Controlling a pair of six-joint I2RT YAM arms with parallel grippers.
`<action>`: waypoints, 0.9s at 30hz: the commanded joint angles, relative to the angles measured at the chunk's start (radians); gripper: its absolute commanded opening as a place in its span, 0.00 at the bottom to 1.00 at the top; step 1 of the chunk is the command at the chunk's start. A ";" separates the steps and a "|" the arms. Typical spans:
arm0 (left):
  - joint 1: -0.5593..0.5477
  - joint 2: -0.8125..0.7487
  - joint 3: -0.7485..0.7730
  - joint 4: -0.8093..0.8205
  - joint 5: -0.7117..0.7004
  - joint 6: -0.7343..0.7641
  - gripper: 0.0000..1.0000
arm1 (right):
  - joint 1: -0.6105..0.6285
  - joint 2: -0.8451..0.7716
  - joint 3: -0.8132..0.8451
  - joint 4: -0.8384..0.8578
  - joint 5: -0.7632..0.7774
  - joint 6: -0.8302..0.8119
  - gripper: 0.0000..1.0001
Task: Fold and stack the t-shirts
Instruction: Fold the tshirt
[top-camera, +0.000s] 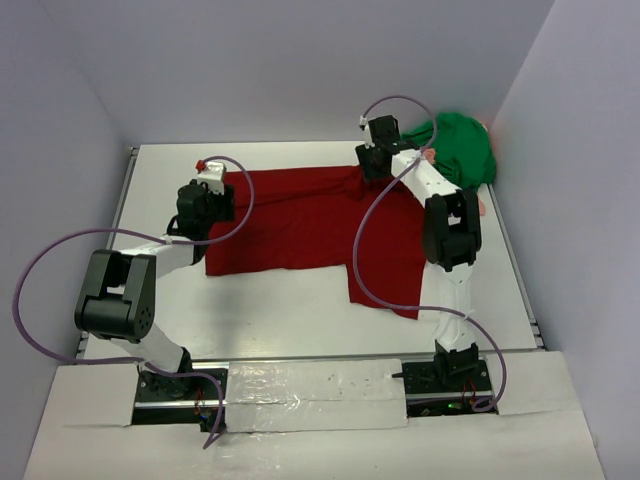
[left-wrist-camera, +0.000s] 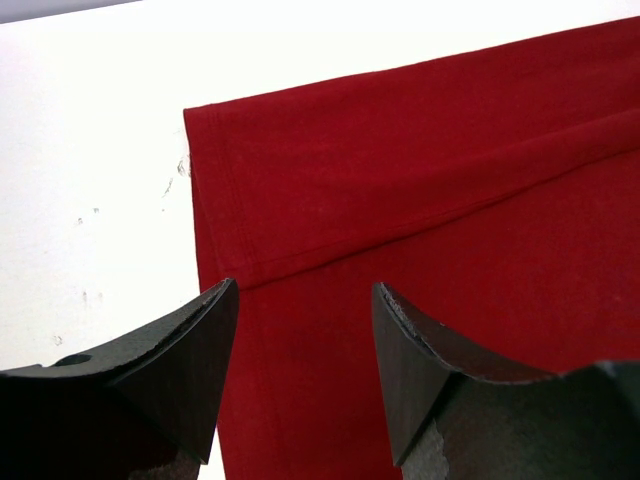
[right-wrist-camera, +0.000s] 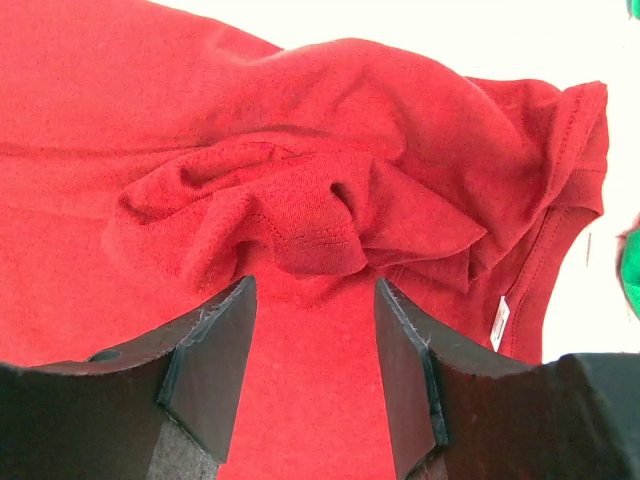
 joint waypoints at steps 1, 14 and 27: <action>-0.007 -0.022 0.017 0.009 0.015 0.010 0.65 | 0.002 -0.036 0.006 0.029 -0.013 0.004 0.57; -0.007 -0.020 0.019 0.006 0.015 0.013 0.65 | 0.013 0.058 0.122 -0.016 0.064 -0.046 0.54; -0.007 -0.014 0.026 0.000 0.015 0.017 0.65 | 0.002 0.190 0.340 -0.224 -0.079 0.013 0.50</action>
